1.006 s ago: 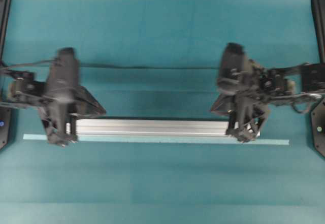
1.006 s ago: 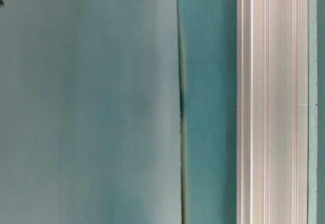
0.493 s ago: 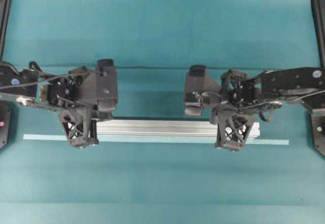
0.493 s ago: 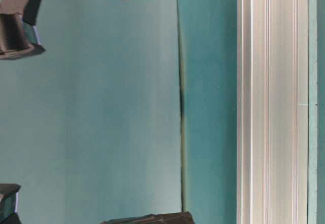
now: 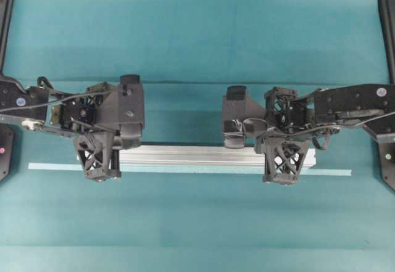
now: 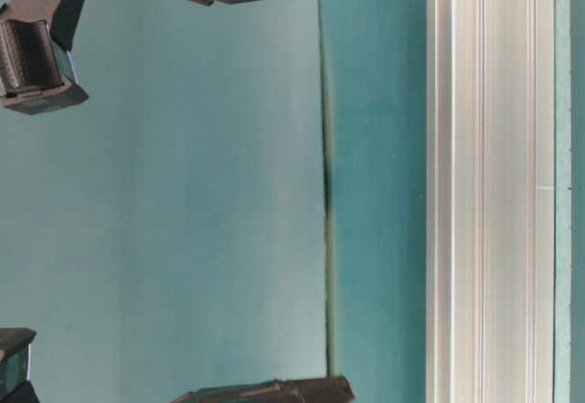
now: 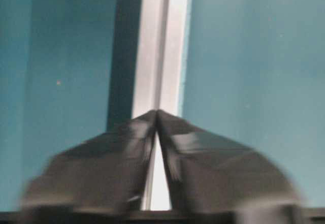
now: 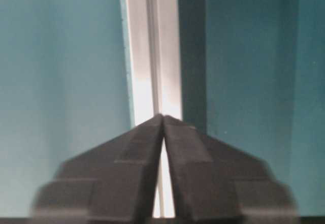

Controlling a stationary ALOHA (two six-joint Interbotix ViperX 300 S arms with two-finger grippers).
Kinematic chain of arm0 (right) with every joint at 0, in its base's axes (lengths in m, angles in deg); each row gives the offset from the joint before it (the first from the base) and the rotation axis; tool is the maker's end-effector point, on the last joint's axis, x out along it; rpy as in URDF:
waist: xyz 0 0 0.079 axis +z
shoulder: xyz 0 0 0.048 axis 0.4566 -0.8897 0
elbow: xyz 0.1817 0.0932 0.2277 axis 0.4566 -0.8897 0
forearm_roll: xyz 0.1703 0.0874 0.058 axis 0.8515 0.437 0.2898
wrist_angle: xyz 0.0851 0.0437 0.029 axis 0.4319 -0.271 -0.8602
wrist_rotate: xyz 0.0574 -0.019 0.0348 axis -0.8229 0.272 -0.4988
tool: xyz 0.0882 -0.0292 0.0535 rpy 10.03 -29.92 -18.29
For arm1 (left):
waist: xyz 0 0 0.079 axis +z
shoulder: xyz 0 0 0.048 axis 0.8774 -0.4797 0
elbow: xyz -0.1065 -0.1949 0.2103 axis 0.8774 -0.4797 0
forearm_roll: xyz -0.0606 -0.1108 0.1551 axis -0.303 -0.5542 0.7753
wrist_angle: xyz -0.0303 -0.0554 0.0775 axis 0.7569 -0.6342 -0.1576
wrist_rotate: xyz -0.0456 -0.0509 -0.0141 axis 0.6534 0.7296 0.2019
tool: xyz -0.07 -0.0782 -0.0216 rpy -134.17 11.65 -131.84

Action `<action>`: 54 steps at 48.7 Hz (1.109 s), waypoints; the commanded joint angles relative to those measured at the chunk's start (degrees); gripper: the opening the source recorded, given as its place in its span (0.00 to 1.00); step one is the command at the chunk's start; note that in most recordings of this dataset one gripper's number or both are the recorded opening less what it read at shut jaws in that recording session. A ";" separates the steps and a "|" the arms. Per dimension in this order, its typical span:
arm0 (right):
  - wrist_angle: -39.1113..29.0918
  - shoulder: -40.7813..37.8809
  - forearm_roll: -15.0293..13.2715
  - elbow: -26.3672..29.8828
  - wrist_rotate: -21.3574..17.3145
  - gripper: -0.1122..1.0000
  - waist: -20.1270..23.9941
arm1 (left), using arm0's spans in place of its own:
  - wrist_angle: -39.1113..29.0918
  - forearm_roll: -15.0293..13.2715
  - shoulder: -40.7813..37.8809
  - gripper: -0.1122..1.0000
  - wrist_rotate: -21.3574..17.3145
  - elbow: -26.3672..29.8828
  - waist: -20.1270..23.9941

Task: Lift the metal rail with both hands.
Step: 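Lower both grippers around the rail and close them on it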

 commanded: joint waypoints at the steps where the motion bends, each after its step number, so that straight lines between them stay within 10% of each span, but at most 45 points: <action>1: 0.62 -0.44 -0.09 0.26 0.09 0.39 0.00 | -0.09 0.09 0.35 0.40 0.35 0.35 -0.09; 14: 4.31 -0.79 -0.09 -0.53 0.09 0.96 -0.09 | -2.64 0.09 -1.41 0.99 0.53 0.53 -0.88; 54: 9.32 -6.33 -0.09 -2.29 -0.09 0.96 0.88 | 2.11 0.09 -9.93 0.99 -1.05 0.09 -0.88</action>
